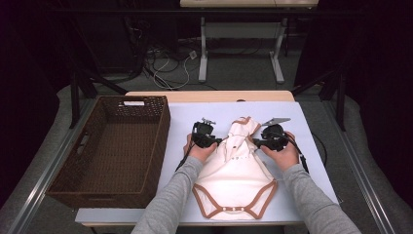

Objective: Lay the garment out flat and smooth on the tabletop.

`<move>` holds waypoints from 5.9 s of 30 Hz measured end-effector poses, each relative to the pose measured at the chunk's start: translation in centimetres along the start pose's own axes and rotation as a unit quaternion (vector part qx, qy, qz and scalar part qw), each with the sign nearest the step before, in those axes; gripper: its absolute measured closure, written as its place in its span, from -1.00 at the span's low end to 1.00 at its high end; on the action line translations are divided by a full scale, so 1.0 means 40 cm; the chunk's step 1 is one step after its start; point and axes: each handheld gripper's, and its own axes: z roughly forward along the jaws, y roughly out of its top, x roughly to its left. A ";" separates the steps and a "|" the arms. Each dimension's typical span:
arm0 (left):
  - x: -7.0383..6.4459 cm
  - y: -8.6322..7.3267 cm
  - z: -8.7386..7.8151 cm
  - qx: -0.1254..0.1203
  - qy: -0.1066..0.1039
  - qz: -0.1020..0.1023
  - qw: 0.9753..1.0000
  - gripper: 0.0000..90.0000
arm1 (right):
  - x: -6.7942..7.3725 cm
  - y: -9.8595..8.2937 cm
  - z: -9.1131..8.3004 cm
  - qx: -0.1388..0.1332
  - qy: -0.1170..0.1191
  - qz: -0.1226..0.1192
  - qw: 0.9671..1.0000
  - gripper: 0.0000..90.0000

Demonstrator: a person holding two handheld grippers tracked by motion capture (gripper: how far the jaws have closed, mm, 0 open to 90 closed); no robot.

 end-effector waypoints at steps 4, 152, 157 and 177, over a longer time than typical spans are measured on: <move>-0.007 0.000 0.002 0.004 0.004 0.017 1.000 0.57 | 0.000 -0.003 0.006 0.003 -0.001 0.005 1.000 0.22; -0.036 -0.257 -0.335 -0.063 0.028 0.046 0.997 0.95 | 0.035 -0.186 -0.251 -0.036 0.060 -0.047 0.996 0.96; -0.043 -0.293 -0.339 -0.061 0.026 0.052 0.996 0.94 | 0.052 -0.219 -0.268 -0.032 0.069 -0.045 0.996 0.96; -0.054 -0.281 -0.317 -0.073 0.018 0.048 0.996 0.34 | 0.056 -0.221 -0.246 -0.039 0.087 -0.023 0.995 0.41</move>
